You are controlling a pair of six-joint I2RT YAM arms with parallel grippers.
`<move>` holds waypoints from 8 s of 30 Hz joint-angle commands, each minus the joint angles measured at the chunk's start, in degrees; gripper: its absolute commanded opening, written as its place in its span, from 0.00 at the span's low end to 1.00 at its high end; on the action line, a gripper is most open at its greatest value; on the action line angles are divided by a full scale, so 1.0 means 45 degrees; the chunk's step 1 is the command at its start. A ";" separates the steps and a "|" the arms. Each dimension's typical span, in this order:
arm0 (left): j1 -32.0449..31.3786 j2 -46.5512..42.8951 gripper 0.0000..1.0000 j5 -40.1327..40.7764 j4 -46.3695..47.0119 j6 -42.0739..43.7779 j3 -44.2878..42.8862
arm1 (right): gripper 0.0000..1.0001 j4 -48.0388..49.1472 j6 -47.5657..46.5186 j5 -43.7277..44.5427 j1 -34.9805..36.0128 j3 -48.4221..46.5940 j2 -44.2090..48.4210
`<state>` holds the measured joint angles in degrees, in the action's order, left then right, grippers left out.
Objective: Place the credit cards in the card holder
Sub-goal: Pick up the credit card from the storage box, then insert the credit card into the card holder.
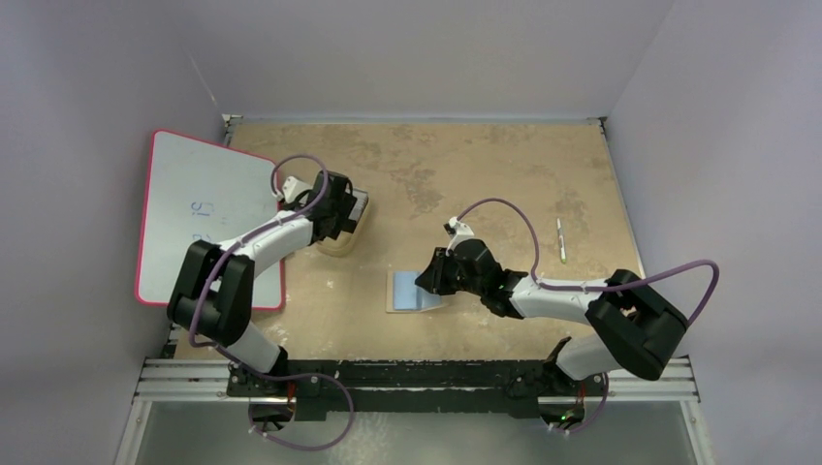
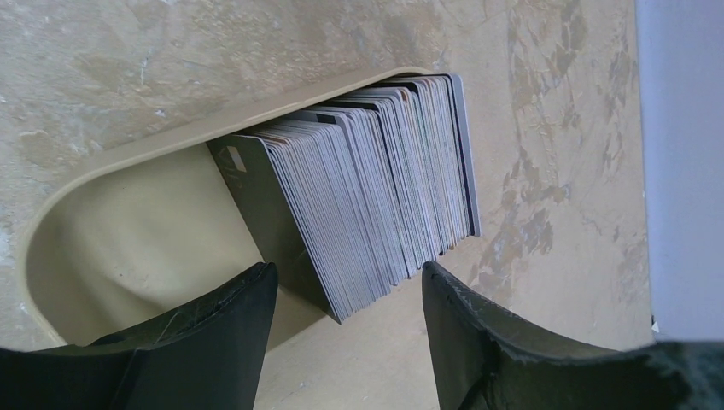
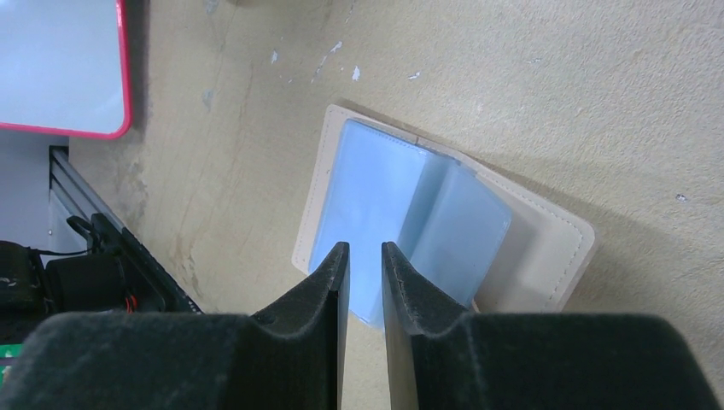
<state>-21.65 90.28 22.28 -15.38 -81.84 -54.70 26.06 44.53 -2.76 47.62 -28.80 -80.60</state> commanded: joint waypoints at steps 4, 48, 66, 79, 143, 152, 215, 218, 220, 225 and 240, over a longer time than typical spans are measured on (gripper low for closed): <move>0.0048 0.0273 0.63 -0.0267 0.1489 0.0360 0.0340 | 0.22 0.0404 -0.0170 -0.0051 0.0050 0.0104 0.0366; 0.0056 -0.0639 0.11 0.0331 0.1782 0.0549 0.0407 | 0.22 0.0755 -0.0136 0.0145 0.0060 0.0314 0.0567; 0.0045 -0.1624 0.00 0.0504 0.0299 -0.0606 0.0840 | 0.22 0.0929 -0.0141 0.0021 0.0057 0.0397 0.0593; 0.0037 -0.3421 0.00 -0.1346 0.0000 0.0943 0.1743 | 0.22 0.0787 0.0148 -0.0695 0.0042 0.0674 0.1012; -0.3443 -0.3801 0.00 -0.9673 0.7106 0.2856 0.6398 | 0.18 -0.1253 0.0533 0.1005 -0.0700 0.1526 0.1270; -0.3841 -0.2836 0.00 -0.8617 0.6545 0.3897 0.6082 | 0.18 -0.1333 0.0610 0.1005 -0.0701 0.1572 0.1641; -0.4138 -0.1442 0.00 -0.8542 0.8214 0.4197 0.6227 | 0.18 -0.1547 0.0901 0.1163 -0.0703 0.1867 0.1763; -0.4140 -0.1439 0.00 -0.8436 0.7951 0.4361 0.6188 | 0.18 -0.1479 0.0904 0.1143 -0.0699 0.1887 0.1686; -0.4146 -0.1385 0.00 -0.8419 0.7752 0.4478 0.6136 | 0.18 -0.1457 0.0895 0.1123 -0.0711 0.1888 0.1662; -0.4140 -0.1440 0.00 -0.8583 0.7181 0.4722 0.5988 | 0.18 -0.1526 0.0869 0.1196 -0.0723 0.1886 0.1675; -0.4141 -0.2449 0.00 -0.8935 0.6895 0.4528 0.5551 | 0.18 -0.2448 0.0433 0.1604 -0.0698 0.1340 0.1747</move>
<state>-39.94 82.32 -16.71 14.48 -61.06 -27.66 16.56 47.46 2.37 44.62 -21.32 -72.69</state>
